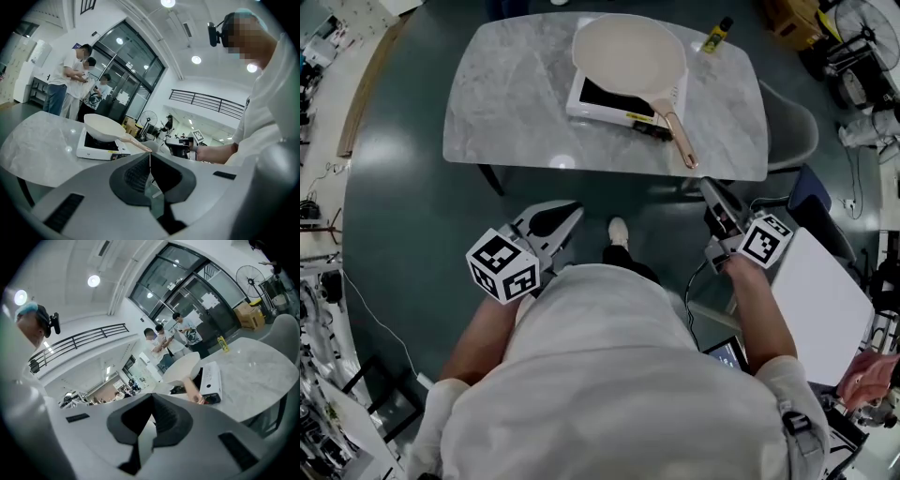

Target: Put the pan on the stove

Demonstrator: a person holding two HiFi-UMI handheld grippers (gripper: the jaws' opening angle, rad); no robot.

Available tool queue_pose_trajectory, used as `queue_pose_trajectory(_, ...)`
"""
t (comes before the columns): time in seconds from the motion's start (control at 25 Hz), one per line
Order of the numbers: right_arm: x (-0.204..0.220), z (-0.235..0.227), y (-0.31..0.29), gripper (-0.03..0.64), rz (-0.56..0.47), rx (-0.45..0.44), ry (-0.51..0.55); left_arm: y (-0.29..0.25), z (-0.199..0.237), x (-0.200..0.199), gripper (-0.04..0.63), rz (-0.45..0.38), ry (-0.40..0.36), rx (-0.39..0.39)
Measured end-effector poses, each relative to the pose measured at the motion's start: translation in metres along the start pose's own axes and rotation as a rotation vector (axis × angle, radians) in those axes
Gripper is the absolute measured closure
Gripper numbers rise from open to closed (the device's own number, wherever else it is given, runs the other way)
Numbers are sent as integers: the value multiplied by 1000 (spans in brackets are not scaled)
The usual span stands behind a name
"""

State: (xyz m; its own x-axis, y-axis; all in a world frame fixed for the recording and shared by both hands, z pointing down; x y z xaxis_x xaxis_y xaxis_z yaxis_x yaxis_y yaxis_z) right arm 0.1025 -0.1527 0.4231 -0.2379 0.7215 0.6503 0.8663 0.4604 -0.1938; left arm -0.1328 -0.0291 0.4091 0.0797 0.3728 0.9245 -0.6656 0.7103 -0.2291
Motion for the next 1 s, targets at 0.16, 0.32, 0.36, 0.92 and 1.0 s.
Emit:
queue_pose_trajectory(0.16,57,45,13,611,20,-15,-3,25,-15,17,575,9,-1,37)
queue_pose_trajectory(0.32,110,77,23,611,55,-9,14,52,-30,36,575,17,5,63)
queue_pose_trajectory(0.36,121,83,25,611,62,-5,16,58,-33,40,575,14,9,70)
queue_pose_trajectory(0.92,194,130,6,611,219,-36,108,111,-50,61,575,-33,26,49)
queue_pose_trajectory(1.0,196,132,5,611,223,-38,126,114,-50,62,575,-40,29,47)
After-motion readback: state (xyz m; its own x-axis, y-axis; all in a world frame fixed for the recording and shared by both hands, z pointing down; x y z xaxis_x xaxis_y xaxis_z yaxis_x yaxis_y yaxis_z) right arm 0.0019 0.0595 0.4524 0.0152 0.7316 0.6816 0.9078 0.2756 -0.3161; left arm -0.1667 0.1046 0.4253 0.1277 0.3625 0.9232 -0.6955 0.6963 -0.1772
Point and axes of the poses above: the fingertips, and each gripper's own axes: y backward along the fingers, z to its left, x out of its underside, the point moved 2 cm from there along y, backward along the fingers, and after that the axes turned 8 degrees about -y, right-handed, at the moved point
